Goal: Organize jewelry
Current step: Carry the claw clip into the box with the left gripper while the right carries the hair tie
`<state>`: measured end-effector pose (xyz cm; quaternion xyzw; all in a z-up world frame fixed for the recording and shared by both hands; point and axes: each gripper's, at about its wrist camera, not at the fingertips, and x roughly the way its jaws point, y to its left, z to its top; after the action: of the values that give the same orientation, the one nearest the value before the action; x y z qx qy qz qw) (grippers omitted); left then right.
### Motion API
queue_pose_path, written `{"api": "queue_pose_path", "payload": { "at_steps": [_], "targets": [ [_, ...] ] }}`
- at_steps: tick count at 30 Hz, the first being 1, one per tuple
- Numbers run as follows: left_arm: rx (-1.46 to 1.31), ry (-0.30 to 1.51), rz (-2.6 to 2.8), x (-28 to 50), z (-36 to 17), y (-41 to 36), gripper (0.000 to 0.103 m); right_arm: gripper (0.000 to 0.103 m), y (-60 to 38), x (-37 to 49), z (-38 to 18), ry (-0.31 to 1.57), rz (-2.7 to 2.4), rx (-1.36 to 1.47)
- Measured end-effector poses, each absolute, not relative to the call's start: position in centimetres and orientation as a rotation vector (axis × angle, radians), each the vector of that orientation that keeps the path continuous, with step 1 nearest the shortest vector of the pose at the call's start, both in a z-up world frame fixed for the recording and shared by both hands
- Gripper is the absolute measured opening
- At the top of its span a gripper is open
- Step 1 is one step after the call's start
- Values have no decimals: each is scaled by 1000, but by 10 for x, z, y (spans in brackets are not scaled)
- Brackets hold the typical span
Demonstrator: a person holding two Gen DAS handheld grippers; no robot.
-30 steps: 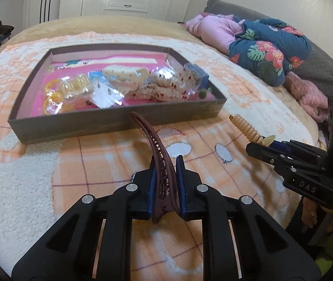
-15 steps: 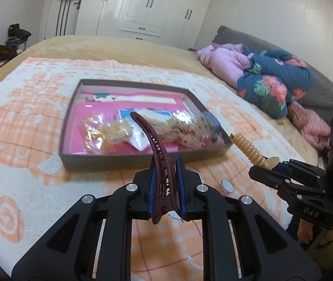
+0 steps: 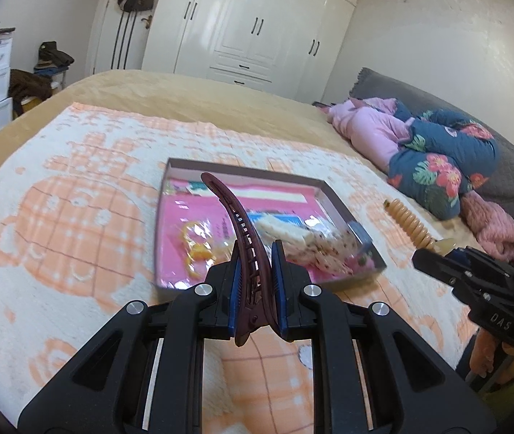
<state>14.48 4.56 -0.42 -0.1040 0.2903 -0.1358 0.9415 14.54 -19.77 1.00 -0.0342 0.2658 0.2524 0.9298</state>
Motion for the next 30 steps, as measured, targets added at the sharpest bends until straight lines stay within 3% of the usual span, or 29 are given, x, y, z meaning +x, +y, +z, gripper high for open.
{"api": "queue_pose_path", "payload": {
  "at_steps": [10, 30],
  "targets": [
    [-206, 572, -258, 173, 8, 56, 9, 29, -198, 177, 24, 485, 468, -82],
    [-187, 649, -309, 237, -22, 22, 9, 29, -201, 226, -23, 559, 365, -135]
  ]
}}
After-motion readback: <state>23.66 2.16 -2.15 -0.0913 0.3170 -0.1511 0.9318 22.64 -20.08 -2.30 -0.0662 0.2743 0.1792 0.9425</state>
